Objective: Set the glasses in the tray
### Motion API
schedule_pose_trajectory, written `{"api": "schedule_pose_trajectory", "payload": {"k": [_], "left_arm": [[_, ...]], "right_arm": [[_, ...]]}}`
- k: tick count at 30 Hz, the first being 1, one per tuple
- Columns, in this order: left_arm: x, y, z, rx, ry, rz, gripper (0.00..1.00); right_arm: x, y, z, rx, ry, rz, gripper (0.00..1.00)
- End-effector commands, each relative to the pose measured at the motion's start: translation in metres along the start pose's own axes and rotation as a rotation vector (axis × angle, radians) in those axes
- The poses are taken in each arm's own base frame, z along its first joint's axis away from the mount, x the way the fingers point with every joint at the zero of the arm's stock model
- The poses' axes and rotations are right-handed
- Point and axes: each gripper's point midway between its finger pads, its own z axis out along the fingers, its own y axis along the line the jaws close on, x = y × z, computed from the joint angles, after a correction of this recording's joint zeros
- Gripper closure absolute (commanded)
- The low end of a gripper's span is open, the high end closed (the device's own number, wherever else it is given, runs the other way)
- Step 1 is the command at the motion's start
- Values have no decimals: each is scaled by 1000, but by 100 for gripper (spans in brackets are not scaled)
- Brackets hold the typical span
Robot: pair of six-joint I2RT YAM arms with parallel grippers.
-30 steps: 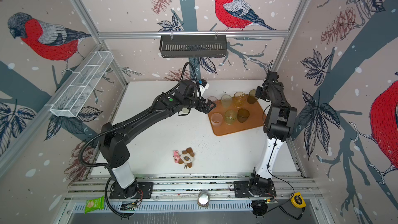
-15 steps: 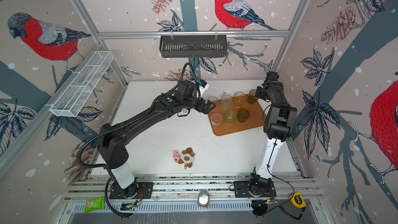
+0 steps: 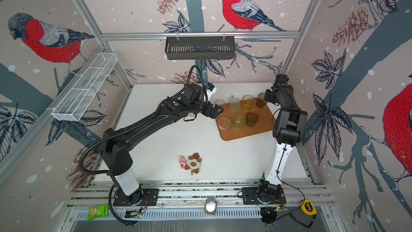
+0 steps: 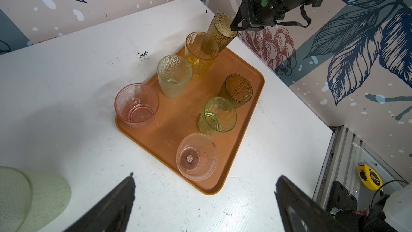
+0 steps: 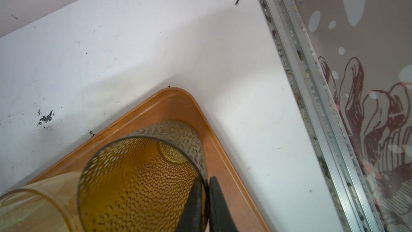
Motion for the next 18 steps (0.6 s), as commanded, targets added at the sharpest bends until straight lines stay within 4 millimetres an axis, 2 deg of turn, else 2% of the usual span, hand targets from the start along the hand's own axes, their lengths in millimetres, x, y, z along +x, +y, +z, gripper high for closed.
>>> {"api": "schedule_pose_trajectory", "payload": {"k": [1,18], "left_arm": [[-8,-3,-4,8,-30,9,2],[-8,-5,-4,6,-28,14,2]], "right_arm": [[-2,0,-5,6,-4,-13,88],[-5,3,-6,-1,-11,-14,85]]}}
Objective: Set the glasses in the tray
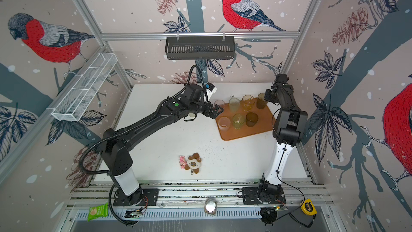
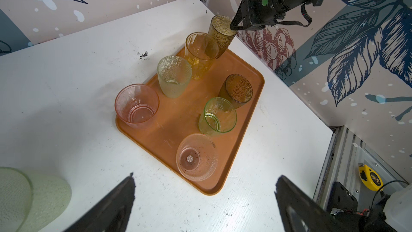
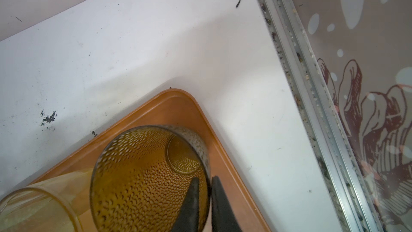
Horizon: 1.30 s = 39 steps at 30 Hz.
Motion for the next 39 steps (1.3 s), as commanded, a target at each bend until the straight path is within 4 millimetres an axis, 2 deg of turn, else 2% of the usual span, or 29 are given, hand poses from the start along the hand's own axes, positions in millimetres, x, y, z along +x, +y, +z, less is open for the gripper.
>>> {"api": "schedule_pose_trajectory", "payload": {"k": [1,13,21,28,39], "left_arm": [[-9,-4,-4,8,-29,13,2],[-8,-4,-4,5,-27,15,2],[-8,-5,-5,5,-28,15,2],[-9,-5,-5,4,-31,18,2],[-9,-5,-7,1,-33,19,2]], "right_arm": [[-3,2,-4,1,-6,-14,84],[-5,4,-6,-5,-13,-16,79],[-10,10,-12,-8,-32,-30,71],[-16,13,-18,-15,-53,-36,69],[-5,10,-9,-20,-27,-27,69]]}}
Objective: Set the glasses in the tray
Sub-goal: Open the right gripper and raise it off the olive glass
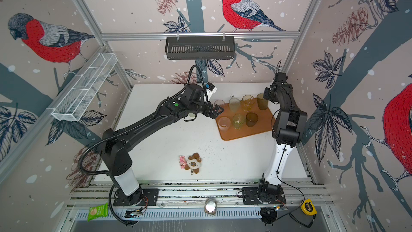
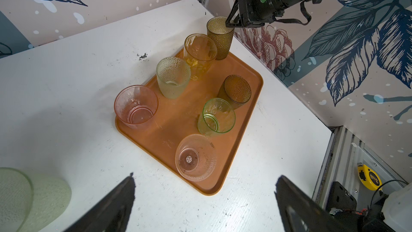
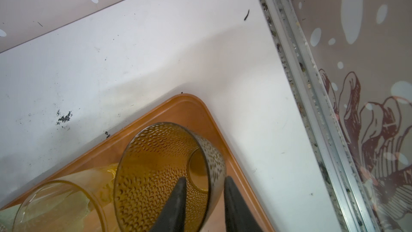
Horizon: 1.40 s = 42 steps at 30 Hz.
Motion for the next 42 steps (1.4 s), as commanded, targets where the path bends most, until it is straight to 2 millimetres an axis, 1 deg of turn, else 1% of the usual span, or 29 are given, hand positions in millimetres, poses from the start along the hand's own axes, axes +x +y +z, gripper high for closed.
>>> {"api": "schedule_pose_trajectory", "payload": {"k": [1,14,23,29,34,42], "left_arm": [[-7,-2,-5,-3,-27,14,2],[-6,-1,-5,-7,-27,14,2],[-8,-2,-6,-6,-32,15,2],[-8,-2,-5,-5,-31,15,2],[-8,-2,-5,-5,-33,17,2],[-8,-3,-5,-3,-34,18,2]], "right_arm": [[-2,1,-4,-8,-13,-3,69],[-1,1,-1,-13,-10,-1,71],[-4,4,-4,-24,-17,-5,72],[-10,6,-14,-29,-43,-9,71],[-12,11,-21,-38,-58,-13,70],[-15,18,-36,-49,-83,-21,68]]}}
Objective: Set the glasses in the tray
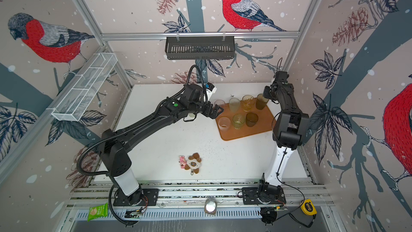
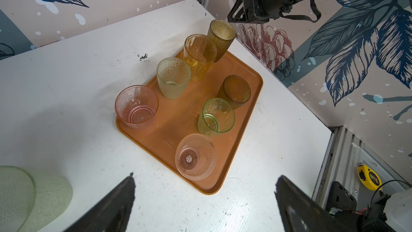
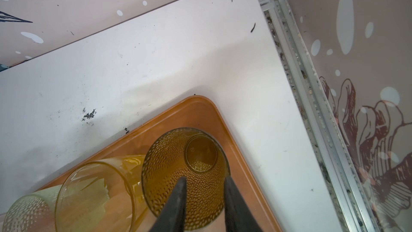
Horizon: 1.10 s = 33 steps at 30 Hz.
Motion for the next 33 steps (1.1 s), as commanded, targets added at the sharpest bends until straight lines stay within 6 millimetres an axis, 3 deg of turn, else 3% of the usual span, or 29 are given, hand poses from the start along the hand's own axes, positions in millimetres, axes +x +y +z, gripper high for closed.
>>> {"api": "schedule_pose_trajectory", "payload": {"k": [1,17,23,33], "left_arm": [[-8,-2,-3,-1,-31,16,2],[-15,4,-8,-6,-68,-30,2],[-16,17,-13,-30,-73,-70,2],[-9,58,-30,-118,-78,-165,2]], "right_arm": [[-6,8,-11,-16,-29,-9,68],[13,60,-41,-102,-34,-69,63],[21,73,-55,-124,-43,-80,62],[32,103,-74,-175,-57,-105,61]]}}
